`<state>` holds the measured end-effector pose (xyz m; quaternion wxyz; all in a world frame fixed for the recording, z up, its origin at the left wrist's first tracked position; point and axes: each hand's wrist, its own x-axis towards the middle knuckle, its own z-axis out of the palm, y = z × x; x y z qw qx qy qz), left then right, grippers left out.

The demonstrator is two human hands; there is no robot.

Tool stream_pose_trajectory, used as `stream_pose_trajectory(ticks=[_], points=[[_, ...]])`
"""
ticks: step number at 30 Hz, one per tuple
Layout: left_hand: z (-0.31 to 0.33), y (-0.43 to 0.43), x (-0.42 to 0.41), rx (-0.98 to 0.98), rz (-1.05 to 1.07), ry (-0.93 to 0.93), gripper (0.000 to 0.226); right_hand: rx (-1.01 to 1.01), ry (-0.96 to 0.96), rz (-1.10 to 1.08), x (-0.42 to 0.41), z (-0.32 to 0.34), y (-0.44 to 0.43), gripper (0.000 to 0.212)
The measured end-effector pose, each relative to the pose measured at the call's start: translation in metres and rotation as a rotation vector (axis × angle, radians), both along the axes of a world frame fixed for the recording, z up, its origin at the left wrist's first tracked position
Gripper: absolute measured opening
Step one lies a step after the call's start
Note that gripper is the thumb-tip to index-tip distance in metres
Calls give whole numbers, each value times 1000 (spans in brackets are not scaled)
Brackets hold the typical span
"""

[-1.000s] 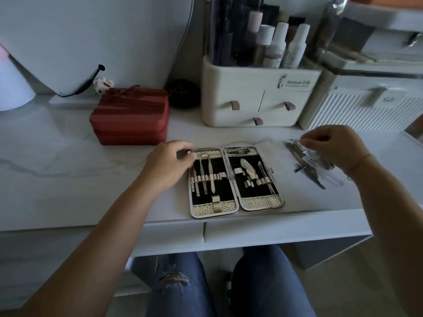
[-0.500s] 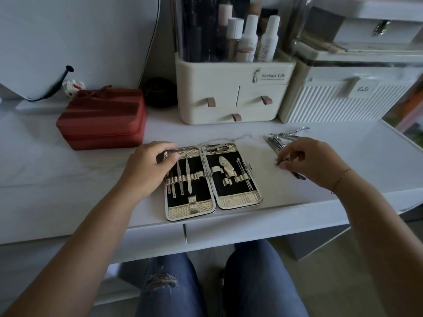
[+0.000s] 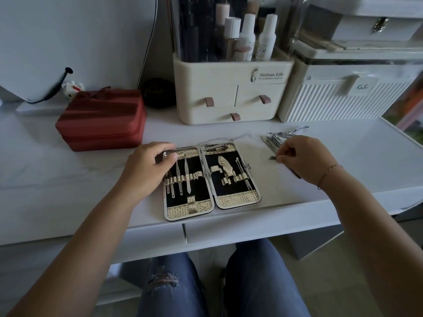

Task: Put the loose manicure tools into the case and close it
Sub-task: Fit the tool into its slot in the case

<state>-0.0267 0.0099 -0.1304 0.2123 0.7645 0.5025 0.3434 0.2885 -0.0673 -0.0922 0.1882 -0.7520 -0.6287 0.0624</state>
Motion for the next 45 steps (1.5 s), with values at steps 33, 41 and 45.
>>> stream_pose_trajectory(ticks=[33, 41, 45], points=[[11, -5, 0, -48, 9, -64, 29, -251, 925, 290, -165, 15, 82, 9], [8, -2, 0, -124, 71, -155, 30, -266, 773, 350, -165, 14, 84, 12], [6, -1, 0, -126, 70, -165, 29, -282, 743, 368, -165, 15, 84, 12]])
